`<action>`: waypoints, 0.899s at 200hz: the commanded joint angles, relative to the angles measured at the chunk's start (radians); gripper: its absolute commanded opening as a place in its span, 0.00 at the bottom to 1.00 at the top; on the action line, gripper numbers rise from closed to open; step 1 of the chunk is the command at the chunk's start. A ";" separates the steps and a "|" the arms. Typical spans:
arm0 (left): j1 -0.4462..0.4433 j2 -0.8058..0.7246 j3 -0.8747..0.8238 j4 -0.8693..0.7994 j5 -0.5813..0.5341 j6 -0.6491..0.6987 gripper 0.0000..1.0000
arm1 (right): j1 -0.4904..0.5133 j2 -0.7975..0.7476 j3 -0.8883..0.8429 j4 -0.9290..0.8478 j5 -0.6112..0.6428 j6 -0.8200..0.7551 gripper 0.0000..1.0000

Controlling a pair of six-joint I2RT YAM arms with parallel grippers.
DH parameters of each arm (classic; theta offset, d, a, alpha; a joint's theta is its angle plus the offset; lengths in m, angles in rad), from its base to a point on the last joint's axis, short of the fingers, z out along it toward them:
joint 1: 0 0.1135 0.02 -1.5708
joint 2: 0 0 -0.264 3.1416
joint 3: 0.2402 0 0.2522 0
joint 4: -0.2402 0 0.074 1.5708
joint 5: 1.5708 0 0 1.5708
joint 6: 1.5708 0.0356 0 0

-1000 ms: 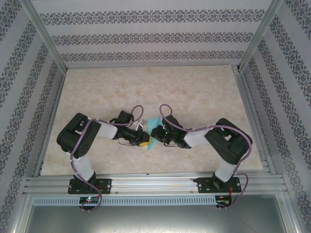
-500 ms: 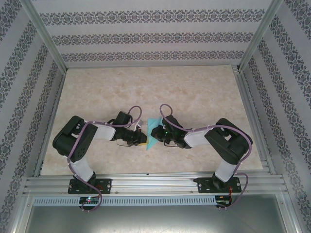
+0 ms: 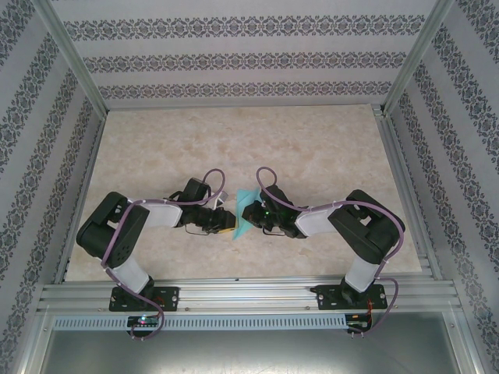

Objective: Fold a paper plane with a square sheet of paper (pick it up from the middle)
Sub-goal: Fourth fold the wing at the center of the table.

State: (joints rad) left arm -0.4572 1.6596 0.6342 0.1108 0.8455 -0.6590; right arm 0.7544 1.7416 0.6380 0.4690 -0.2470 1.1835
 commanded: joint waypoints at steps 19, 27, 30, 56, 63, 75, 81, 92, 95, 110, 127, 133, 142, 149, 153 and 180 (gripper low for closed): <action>-0.036 -0.040 0.016 -0.049 -0.037 0.040 0.36 | -0.008 0.025 0.008 0.012 0.017 0.014 0.09; -0.045 -0.033 0.029 -0.074 -0.053 0.056 0.36 | -0.008 0.025 0.008 0.014 0.017 0.014 0.09; -0.048 -0.030 0.033 -0.082 -0.057 0.061 0.36 | -0.008 0.025 0.009 0.014 0.016 0.013 0.09; -0.074 -0.012 0.064 -0.150 -0.136 0.099 0.38 | -0.008 0.024 0.011 0.012 0.016 0.014 0.09; -0.082 -0.008 0.070 -0.164 -0.154 0.108 0.38 | -0.008 0.024 0.011 0.012 0.015 0.014 0.09; -0.093 -0.009 0.073 -0.160 -0.169 0.110 0.38 | -0.008 0.023 0.011 0.012 0.014 0.012 0.09; -0.098 -0.009 0.076 -0.164 -0.177 0.111 0.38 | -0.009 0.022 0.011 0.012 0.013 0.012 0.09; -0.107 -0.008 0.086 -0.182 -0.202 0.118 0.38 | -0.007 0.021 0.011 0.011 0.014 0.013 0.09; -0.110 -0.008 0.089 -0.189 -0.211 0.121 0.38 | -0.008 0.021 0.011 0.011 0.014 0.013 0.09; -0.120 -0.001 0.099 -0.212 -0.238 0.133 0.38 | -0.009 0.022 0.012 0.010 0.013 0.014 0.10; -0.129 0.005 0.106 -0.235 -0.264 0.147 0.37 | -0.008 0.023 0.014 0.010 0.011 0.014 0.10; -0.133 0.005 0.108 -0.241 -0.274 0.151 0.37 | -0.009 0.022 0.015 0.010 0.011 0.014 0.10; -0.140 0.005 0.110 -0.249 -0.291 0.155 0.37 | -0.008 0.022 0.017 0.009 0.012 0.012 0.10; -0.143 0.006 0.112 -0.254 -0.300 0.157 0.37 | -0.009 0.023 0.018 0.008 0.011 0.012 0.10; -0.146 0.007 0.115 -0.257 -0.306 0.159 0.36 | -0.008 0.023 0.019 0.008 0.010 0.013 0.10; -0.164 0.013 0.129 -0.292 -0.364 0.172 0.34 | -0.007 0.023 0.017 0.005 0.009 0.014 0.10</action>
State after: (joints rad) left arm -0.5980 1.6444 0.7452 -0.1013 0.5770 -0.5316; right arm 0.7544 1.7458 0.6395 0.4690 -0.2470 1.1835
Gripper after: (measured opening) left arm 0.351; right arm 0.096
